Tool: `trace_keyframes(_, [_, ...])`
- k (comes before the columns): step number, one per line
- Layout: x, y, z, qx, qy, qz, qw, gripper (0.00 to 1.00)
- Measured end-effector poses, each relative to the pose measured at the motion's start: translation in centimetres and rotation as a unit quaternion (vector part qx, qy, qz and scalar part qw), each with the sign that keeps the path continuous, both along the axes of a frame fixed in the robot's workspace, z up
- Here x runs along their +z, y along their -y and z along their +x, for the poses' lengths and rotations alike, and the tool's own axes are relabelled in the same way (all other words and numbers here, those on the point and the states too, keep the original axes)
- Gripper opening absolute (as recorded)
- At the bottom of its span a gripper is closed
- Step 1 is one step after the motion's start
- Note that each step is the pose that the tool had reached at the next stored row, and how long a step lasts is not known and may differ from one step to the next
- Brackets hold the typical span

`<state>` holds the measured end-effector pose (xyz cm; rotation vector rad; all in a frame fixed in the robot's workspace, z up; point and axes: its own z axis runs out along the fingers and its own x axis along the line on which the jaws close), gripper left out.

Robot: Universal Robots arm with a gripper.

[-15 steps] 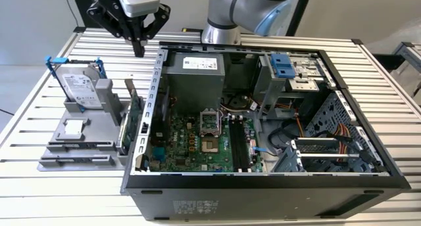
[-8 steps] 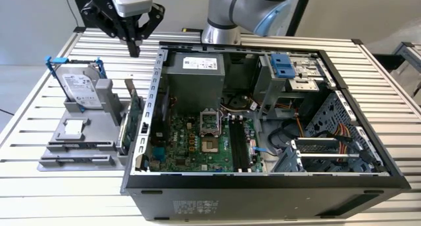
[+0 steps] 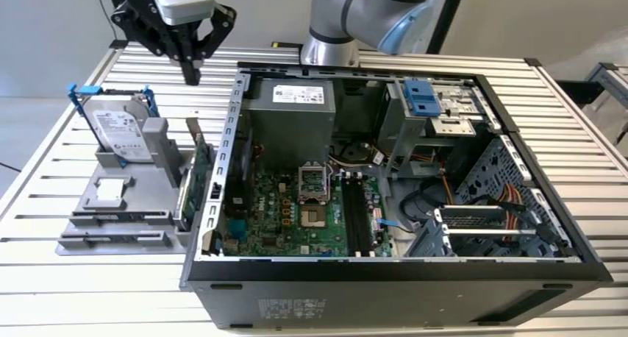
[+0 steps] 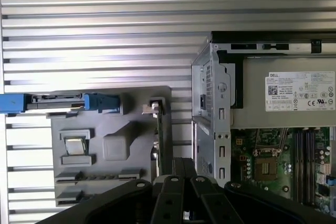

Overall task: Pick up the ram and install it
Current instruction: 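Reach for the ram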

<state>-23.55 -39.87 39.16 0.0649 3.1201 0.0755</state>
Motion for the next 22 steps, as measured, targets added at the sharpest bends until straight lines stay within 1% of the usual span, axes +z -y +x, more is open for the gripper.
trace_keyframes(9, [-0.02,0.0,-0.92,0.001,0.0,0.0,1.0,0.0])
trace_keyframes(22, [-0.05,0.0,-2.63,0.003,0.0,0.0,1.0,0.0])
